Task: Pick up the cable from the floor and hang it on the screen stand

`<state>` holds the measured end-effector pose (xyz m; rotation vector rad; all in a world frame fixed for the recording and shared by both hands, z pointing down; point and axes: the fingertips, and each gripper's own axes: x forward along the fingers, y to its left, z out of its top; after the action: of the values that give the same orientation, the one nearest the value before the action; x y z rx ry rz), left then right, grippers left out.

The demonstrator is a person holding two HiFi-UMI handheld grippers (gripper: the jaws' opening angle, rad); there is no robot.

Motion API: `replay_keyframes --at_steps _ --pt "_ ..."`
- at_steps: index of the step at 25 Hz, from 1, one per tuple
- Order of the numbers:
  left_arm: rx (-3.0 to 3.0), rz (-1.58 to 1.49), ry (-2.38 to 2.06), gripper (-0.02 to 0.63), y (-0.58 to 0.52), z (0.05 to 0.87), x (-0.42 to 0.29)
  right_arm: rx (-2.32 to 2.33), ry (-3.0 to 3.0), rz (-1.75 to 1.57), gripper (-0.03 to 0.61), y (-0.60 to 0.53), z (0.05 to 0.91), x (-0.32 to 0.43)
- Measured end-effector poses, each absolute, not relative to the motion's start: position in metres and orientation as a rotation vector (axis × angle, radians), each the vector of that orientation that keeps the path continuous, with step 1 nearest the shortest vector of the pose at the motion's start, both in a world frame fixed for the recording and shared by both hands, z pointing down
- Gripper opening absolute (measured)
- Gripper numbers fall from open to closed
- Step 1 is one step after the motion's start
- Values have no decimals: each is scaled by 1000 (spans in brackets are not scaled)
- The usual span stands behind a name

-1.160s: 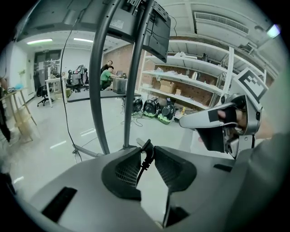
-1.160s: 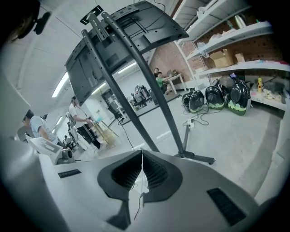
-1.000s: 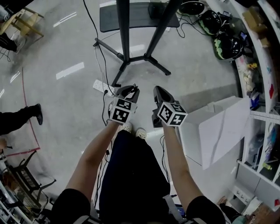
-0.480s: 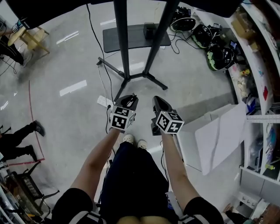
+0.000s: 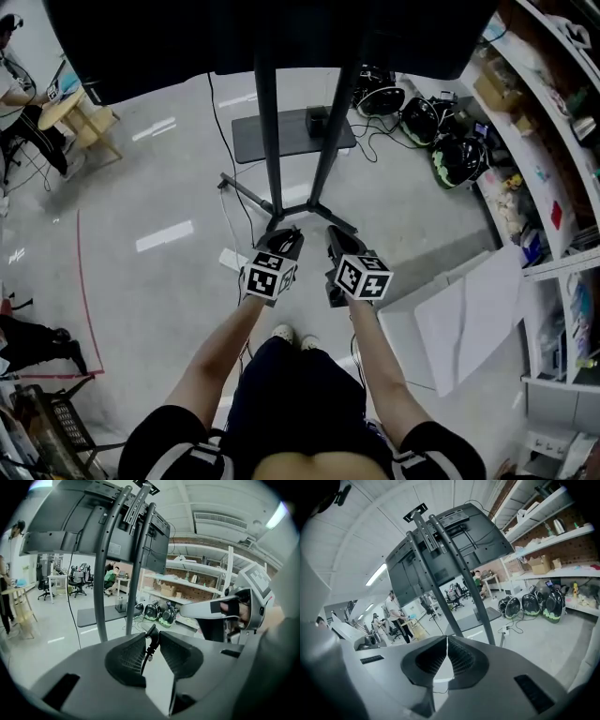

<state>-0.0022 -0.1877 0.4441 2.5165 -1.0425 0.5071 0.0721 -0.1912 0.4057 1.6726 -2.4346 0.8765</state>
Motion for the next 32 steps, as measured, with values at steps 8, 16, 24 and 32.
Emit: replay_keyframes --at_steps 8,16,24,32 --pt "2502 402 -1048 100 -180 397 -24 1603 -2494 826 25 -186 349 45" --pt "2555 394 -989 100 -180 374 -37 1537 -2546 743 25 -190 322 12" --pt "2631 353 -937 100 -184 349 -33 1515 -2579 681 25 -195 307 -1" --pt "2695 274 -957 100 -205 299 -44 1490 -2640 578 25 -216 270 -7"
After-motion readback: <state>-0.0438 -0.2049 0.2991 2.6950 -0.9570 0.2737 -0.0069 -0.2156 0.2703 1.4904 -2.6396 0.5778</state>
